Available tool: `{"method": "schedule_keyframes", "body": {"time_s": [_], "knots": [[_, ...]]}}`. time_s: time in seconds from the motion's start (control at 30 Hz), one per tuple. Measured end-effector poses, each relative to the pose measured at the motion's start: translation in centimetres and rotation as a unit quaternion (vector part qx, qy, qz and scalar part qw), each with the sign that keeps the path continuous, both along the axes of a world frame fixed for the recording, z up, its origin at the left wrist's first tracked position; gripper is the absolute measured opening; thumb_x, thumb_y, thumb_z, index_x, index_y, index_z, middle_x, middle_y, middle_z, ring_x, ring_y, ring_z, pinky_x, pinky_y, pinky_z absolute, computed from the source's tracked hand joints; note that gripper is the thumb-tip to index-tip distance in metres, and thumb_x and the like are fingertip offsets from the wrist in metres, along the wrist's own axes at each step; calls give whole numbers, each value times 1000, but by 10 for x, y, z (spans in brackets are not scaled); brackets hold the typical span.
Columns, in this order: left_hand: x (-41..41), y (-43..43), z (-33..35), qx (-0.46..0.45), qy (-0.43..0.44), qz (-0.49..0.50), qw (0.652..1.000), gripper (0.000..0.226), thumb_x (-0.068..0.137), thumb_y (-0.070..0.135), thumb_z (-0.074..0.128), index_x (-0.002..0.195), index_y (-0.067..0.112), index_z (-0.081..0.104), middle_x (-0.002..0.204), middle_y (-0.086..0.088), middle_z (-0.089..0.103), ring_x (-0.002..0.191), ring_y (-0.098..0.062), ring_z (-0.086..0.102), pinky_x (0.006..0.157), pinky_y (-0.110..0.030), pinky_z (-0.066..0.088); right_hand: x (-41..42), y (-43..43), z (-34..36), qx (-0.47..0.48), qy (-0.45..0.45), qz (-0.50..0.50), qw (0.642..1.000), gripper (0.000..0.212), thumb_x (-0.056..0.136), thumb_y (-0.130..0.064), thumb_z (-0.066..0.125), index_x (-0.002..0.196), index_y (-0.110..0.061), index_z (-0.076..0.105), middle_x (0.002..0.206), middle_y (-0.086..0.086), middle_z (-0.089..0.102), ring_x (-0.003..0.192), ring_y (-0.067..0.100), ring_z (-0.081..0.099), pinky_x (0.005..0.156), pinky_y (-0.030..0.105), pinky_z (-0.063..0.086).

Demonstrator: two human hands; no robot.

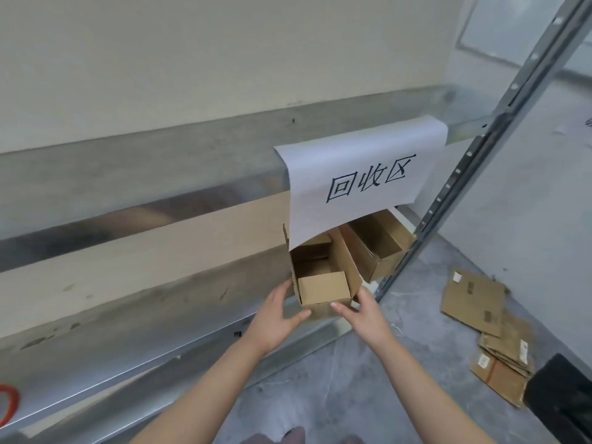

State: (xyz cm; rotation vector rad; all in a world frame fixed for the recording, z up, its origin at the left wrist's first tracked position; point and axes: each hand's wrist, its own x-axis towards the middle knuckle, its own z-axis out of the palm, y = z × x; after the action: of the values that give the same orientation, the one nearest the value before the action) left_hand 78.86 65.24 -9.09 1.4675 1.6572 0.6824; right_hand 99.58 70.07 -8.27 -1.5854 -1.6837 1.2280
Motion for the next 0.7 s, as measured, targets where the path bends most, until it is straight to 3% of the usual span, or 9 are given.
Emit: {"method": "schedule_keyframes", "body": {"time_s": [0.07,0.17,0.23,0.3,0.37,0.4,0.6,0.7], "knots": [[22,16,-1,-25,-118,44,992,86,81,48,71,149,25,23,149,5,39,131,-9,41,111,-33,33,6,19,-9,-14,-1,0,1000,43,85,-28,73,123,-30,52,120,-10,58,119,11,55,93,20,46],[45,35,-6,-37,-170,146,974,75,86,30,71,146,18,28,143,-1,46,121,-6,44,105,-29,39,8,40,-20,-63,0,-30,998,74,84,-36,74,147,-22,36,148,-1,44,138,22,41,111,43,39],[54,49,-10,-38,-178,193,964,69,88,20,69,144,15,30,140,-3,48,119,-8,46,106,-32,40,7,55,-27,-77,-1,-53,996,86,83,-34,75,152,-19,25,153,5,37,141,24,36,112,43,35],[61,60,-15,-36,-191,226,954,64,87,13,70,140,13,33,135,-3,50,118,-9,48,100,-23,43,5,65,-35,-75,-3,-76,994,84,83,-33,75,150,-16,28,148,7,44,137,23,42,108,39,37],[68,67,-20,-31,-186,246,951,58,86,13,71,133,14,36,130,0,50,117,-10,48,87,-6,42,4,69,-44,-74,-4,-100,992,76,83,-32,75,146,-15,36,141,7,52,131,21,48,105,36,40],[71,69,-22,-32,-178,249,951,57,86,16,71,131,14,37,129,1,50,117,-9,48,85,-5,40,5,70,-47,-78,2,-110,991,72,84,-31,74,144,-15,39,139,6,54,128,20,50,104,36,41],[79,77,-26,-58,-137,226,963,69,86,36,70,141,13,34,145,-2,42,129,-11,42,103,-24,35,10,77,-53,-94,40,-121,987,69,85,-33,73,143,-17,40,140,6,52,130,22,49,106,39,40],[73,64,-30,-50,-1,167,985,73,88,49,62,146,18,31,151,-2,38,137,-17,37,112,-31,30,21,66,-50,-70,26,-101,992,73,83,-36,74,145,-22,38,145,3,49,133,19,46,107,37,39]]}}
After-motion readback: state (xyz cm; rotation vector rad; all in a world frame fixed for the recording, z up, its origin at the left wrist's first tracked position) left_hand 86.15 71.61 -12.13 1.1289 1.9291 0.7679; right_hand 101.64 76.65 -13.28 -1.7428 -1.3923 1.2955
